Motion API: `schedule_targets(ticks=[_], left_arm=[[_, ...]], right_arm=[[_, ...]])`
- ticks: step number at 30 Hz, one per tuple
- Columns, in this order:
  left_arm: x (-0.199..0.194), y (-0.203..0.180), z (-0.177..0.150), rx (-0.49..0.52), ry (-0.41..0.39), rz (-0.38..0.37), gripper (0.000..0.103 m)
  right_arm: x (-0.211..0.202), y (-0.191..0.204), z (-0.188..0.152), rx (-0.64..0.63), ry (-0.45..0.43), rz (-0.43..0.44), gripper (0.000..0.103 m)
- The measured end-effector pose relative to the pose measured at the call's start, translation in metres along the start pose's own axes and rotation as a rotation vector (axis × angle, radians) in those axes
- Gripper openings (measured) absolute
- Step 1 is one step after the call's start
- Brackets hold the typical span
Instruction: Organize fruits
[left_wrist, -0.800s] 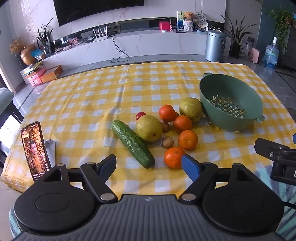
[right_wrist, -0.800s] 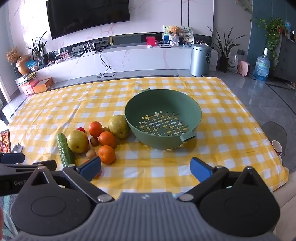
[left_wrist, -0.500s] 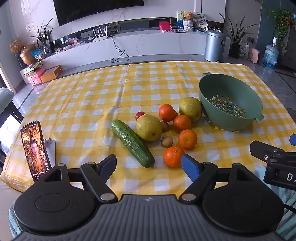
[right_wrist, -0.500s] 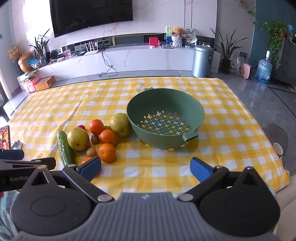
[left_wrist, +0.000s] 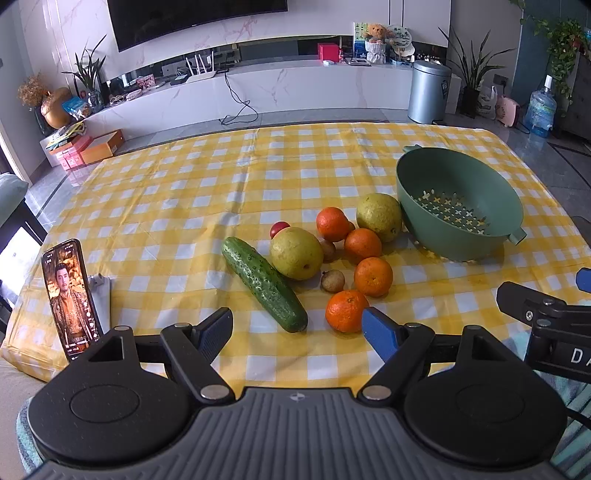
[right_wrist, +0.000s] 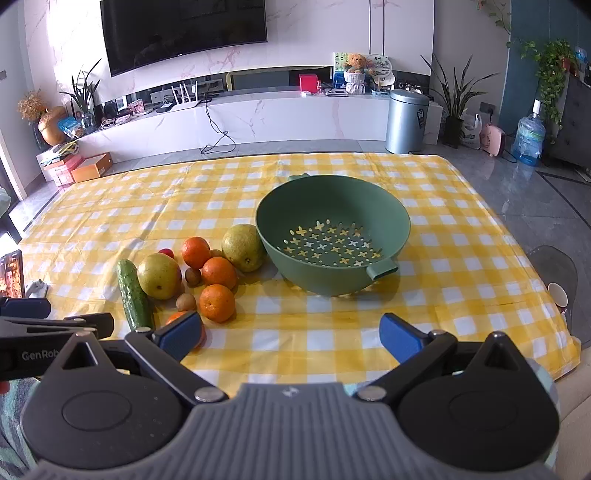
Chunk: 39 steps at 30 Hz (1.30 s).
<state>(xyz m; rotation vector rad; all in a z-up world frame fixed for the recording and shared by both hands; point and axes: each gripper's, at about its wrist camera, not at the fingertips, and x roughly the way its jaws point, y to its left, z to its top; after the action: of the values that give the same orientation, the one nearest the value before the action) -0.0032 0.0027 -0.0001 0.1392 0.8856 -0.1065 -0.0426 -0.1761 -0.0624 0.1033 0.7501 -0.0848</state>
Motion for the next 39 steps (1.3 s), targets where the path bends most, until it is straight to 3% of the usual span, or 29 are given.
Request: schedule_targets(ticks=[28,39], left_arm=[[-0.0056,-0.0051,0.0019,-0.016,-0.090,-0.070,0.088],[-0.0059,-0.0083,0.0022,-0.004,-0.104,-0.063,0.088]], right_arm=[[-0.0011,-0.0077,-0.0018,0.019,-0.015,-0.020,0.099],[-0.0005,-0.0092,-0.0021,0.019,-0.014,-0.020,0.099]])
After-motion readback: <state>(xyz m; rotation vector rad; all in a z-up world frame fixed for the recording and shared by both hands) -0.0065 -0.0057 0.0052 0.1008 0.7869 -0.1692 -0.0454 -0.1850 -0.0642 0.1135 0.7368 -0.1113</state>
